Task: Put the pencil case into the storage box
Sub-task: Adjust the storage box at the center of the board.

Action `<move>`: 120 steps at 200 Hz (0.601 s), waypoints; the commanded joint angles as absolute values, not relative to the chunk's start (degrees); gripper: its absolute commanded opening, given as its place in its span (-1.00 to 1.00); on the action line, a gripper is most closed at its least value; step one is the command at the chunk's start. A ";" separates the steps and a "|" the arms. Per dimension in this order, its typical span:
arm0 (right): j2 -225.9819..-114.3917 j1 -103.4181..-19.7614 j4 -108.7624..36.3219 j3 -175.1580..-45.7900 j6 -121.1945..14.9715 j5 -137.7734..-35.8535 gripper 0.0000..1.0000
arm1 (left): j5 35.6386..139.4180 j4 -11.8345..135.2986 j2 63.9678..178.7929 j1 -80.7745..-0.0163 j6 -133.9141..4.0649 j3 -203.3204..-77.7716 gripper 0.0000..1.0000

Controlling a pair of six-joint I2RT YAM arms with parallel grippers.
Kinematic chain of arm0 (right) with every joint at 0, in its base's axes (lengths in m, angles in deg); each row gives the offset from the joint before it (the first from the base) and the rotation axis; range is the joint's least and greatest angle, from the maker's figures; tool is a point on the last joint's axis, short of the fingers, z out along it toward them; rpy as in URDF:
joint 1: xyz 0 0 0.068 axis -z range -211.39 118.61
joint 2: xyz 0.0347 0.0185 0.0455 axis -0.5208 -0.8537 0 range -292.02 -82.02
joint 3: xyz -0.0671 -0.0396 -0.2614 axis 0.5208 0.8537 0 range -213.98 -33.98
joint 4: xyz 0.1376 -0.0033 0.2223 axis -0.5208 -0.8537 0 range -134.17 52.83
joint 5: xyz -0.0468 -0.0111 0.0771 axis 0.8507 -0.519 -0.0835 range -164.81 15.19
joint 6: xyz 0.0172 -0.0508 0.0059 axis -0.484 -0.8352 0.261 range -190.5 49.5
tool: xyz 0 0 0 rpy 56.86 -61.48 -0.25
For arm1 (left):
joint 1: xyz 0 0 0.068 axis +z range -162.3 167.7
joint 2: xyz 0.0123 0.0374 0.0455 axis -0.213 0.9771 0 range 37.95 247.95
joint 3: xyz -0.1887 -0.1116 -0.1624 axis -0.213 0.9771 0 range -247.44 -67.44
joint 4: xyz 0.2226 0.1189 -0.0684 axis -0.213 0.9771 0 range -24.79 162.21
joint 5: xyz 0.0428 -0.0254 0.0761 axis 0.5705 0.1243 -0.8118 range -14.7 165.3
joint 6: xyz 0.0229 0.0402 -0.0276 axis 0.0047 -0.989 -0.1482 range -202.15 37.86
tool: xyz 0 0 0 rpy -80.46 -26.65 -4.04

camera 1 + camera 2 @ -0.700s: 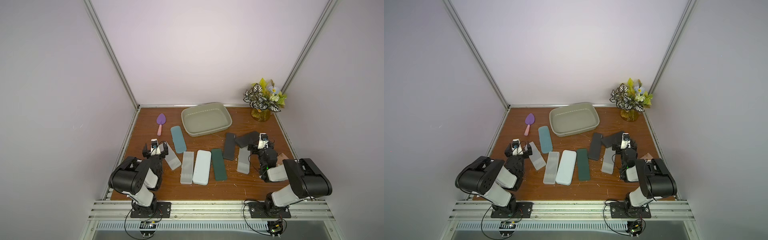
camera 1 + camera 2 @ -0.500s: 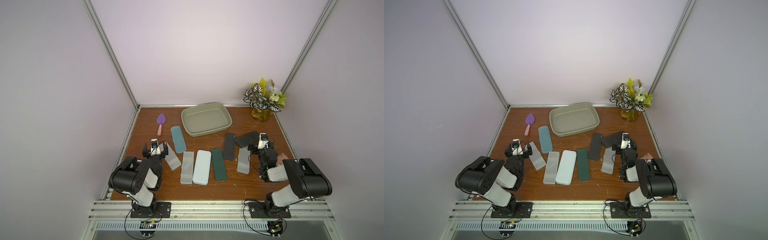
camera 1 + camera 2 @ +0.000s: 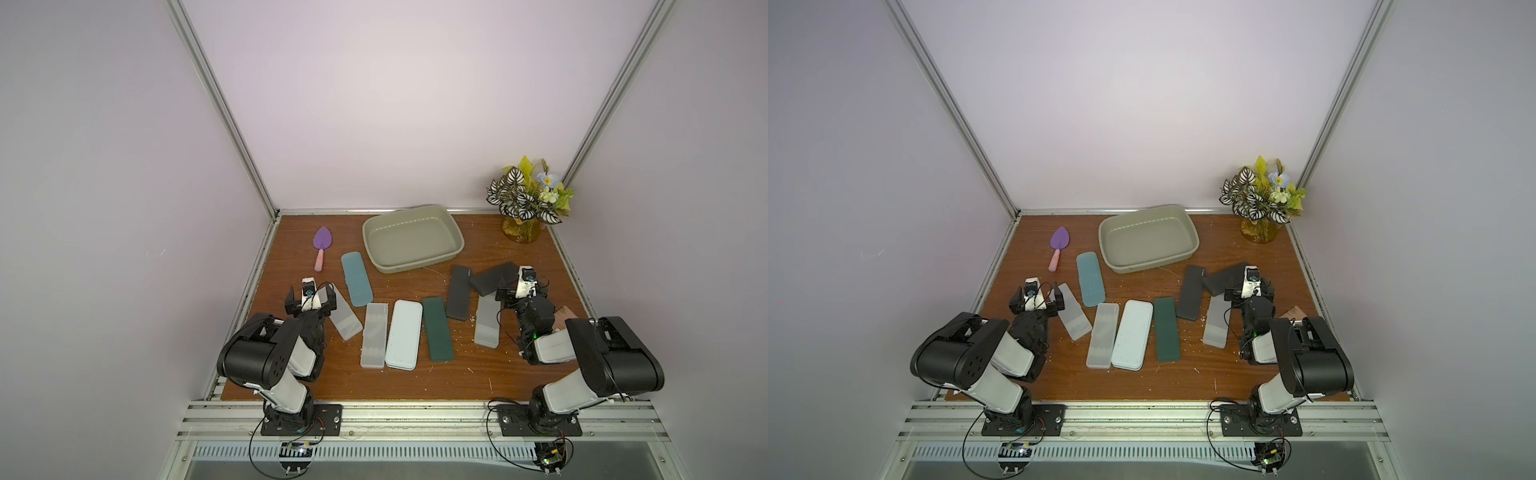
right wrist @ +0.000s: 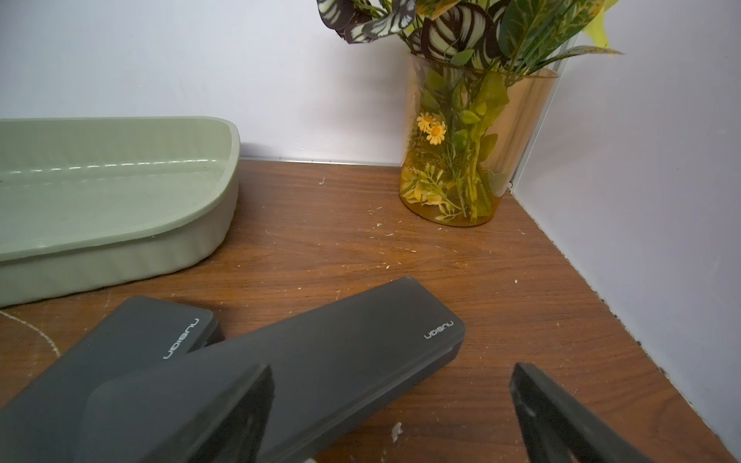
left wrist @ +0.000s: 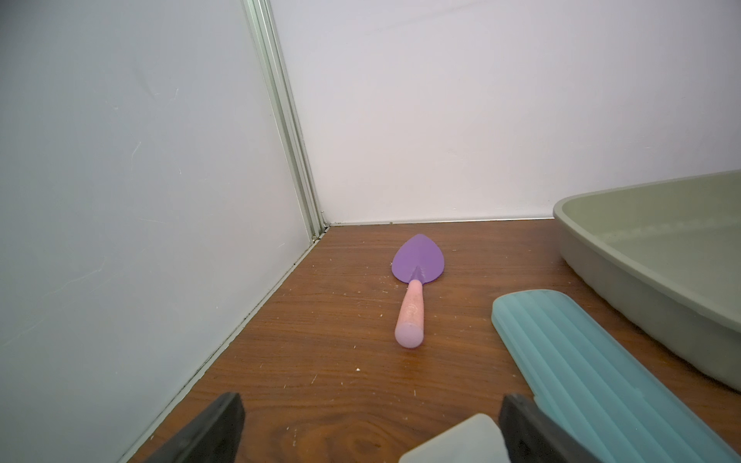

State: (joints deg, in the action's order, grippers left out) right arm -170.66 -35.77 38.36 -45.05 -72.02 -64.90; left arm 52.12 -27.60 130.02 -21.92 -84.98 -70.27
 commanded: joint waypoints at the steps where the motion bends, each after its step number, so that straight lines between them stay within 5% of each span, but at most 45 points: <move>1: -170.53 -35.71 39.65 -45.94 -71.64 -65.67 0.99 | 52.45 -31.38 129.83 -21.24 -85.12 -70.73 0.99; 120: -170.53 -35.74 39.69 -45.88 -71.64 -65.72 0.99 | 52.43 -19.99 128.40 -19.46 -82.44 -75.56 0.99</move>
State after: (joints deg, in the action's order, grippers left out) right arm -170.66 -35.77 38.36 -45.05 -72.02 -64.90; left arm 51.90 -24.52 129.35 -20.83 -83.82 -73.99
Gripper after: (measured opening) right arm 0.993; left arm 0.996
